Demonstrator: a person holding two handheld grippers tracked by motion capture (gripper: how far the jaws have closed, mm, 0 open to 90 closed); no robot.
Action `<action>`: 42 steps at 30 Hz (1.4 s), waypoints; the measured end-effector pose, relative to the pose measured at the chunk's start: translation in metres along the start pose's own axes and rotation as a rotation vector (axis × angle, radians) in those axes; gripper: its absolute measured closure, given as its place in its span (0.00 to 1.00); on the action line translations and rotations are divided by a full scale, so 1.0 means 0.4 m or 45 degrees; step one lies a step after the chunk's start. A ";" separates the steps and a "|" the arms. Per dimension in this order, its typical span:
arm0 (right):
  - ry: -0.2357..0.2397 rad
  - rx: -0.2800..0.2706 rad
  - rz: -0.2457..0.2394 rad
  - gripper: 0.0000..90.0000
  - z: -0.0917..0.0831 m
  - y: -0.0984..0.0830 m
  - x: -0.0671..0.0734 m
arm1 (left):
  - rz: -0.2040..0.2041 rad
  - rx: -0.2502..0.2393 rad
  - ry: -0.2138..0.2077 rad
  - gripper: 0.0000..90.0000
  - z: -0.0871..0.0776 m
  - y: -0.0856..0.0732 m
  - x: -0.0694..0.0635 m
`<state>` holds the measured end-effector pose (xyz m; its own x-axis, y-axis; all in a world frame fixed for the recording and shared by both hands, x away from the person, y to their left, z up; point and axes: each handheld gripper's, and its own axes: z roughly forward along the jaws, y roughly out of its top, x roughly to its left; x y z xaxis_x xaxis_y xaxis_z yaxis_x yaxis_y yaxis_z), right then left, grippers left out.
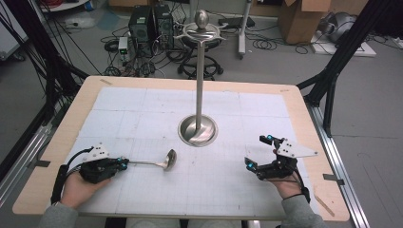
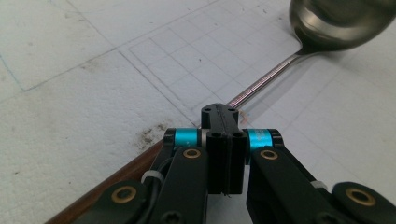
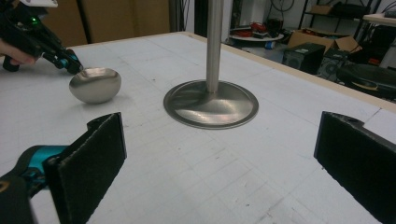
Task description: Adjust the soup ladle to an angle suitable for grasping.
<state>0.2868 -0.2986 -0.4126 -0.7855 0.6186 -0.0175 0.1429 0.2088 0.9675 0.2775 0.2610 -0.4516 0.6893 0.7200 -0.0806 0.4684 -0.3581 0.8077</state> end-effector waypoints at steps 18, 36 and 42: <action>0.005 0.014 -0.016 0.01 0.006 0.001 0.003 | -0.115 0.026 0.038 1.00 0.066 0.047 0.027; -0.001 0.019 -0.019 0.01 0.008 0.002 0.002 | -0.090 0.022 0.089 1.00 0.136 0.098 0.018; 0.004 0.019 -0.020 0.01 0.008 0.001 0.001 | -0.051 0.026 0.115 1.00 0.141 0.103 0.008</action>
<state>0.2882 -0.2959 -0.4129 -0.7898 0.6125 -0.0318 0.1394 0.2299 0.9632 0.3302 0.2150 -0.4513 0.6175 0.7844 -0.0590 0.5064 -0.3390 0.7929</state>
